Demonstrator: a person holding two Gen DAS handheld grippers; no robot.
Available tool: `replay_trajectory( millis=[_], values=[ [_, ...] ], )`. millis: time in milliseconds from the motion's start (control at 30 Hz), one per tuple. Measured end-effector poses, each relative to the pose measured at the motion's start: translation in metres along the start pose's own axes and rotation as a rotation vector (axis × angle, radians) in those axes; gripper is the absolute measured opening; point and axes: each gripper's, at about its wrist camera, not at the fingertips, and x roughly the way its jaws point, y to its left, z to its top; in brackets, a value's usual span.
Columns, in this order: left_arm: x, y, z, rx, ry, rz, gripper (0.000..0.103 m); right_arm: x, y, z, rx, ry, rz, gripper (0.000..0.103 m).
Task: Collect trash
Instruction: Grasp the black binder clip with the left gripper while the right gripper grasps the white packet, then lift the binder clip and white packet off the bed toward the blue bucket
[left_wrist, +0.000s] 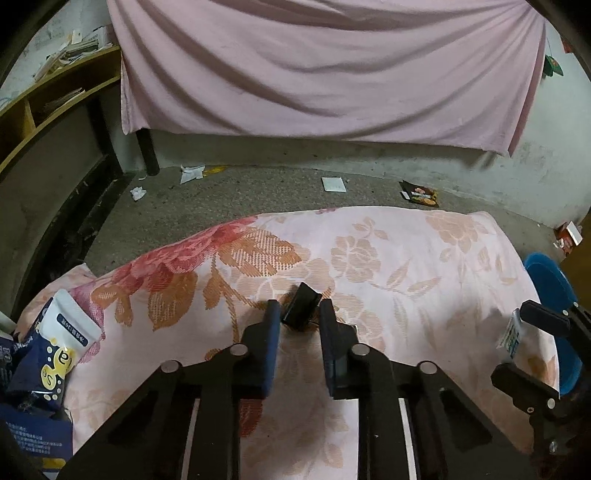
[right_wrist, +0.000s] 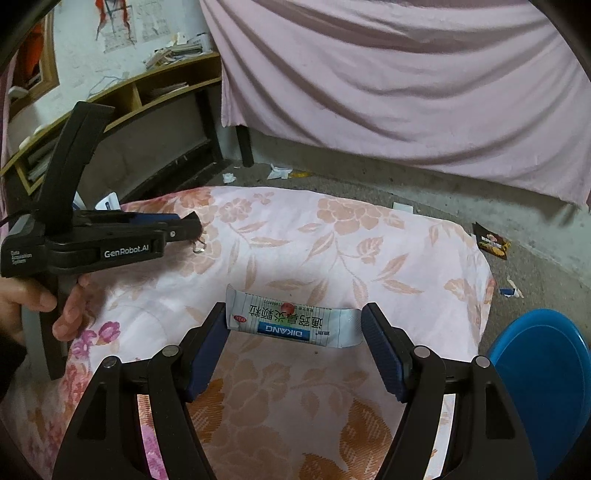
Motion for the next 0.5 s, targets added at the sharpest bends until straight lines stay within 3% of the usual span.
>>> replay_trajectory(
  millis=[500],
  values=[
    [-0.015,-0.014,-0.016,0.028,-0.008,-0.052,0.01,-0.01,0.003,-0.002,-0.013,-0.047,-0.007,0.071]
  ],
)
